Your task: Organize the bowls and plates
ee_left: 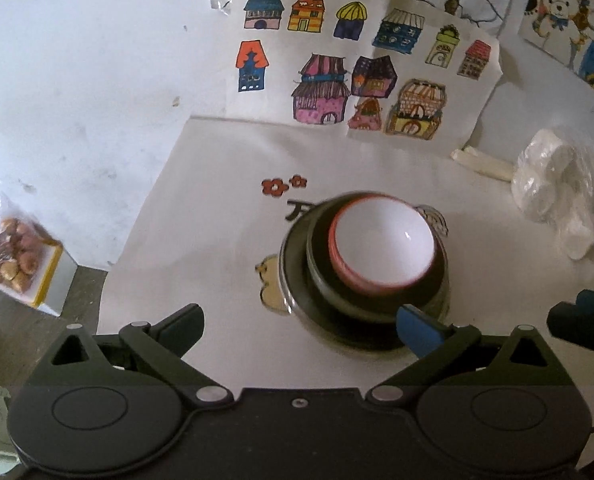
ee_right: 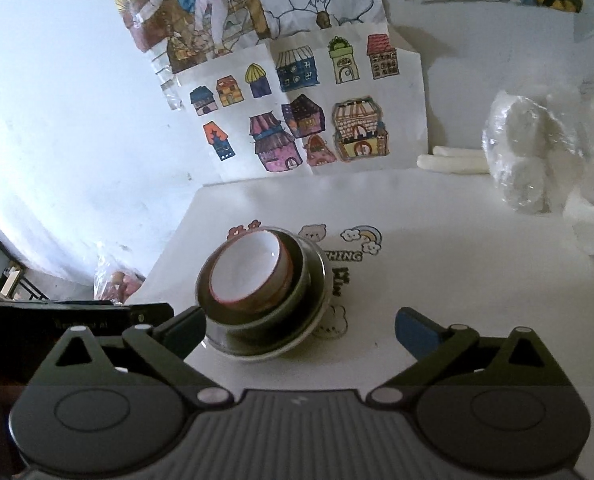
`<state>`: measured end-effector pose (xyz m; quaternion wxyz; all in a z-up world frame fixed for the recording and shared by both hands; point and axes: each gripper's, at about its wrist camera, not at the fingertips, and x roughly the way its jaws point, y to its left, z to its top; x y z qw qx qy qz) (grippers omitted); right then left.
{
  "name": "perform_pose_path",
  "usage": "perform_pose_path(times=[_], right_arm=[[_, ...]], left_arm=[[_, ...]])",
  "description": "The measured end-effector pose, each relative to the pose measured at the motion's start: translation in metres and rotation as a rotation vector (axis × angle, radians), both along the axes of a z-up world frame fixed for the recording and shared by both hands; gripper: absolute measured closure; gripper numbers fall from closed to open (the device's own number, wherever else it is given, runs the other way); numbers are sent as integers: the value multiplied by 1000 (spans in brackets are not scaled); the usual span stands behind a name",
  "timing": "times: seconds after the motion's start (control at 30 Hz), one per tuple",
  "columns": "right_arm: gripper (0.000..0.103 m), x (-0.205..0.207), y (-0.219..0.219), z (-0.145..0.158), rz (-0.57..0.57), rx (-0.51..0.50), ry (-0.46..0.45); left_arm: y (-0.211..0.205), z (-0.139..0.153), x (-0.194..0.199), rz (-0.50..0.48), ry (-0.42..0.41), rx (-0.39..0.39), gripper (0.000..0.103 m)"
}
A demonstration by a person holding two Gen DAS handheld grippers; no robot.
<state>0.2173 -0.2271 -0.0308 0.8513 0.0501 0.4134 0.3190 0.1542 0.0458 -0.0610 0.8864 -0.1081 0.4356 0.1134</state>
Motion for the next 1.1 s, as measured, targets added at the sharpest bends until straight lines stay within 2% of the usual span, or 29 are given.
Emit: perform_pose_path(times=[0.43,0.77,1.1], right_arm=[[0,-50,-39,10,33,3,-46],[0,-75,-56,10,43,-8,-60],[0,-86,-61,11,45,-10,-70]], left_arm=[[-41,13,-72,38,-85,19,1],[-53,17,-101,59,-103,43,1],[-58,21,-117,41,-136,54,1]])
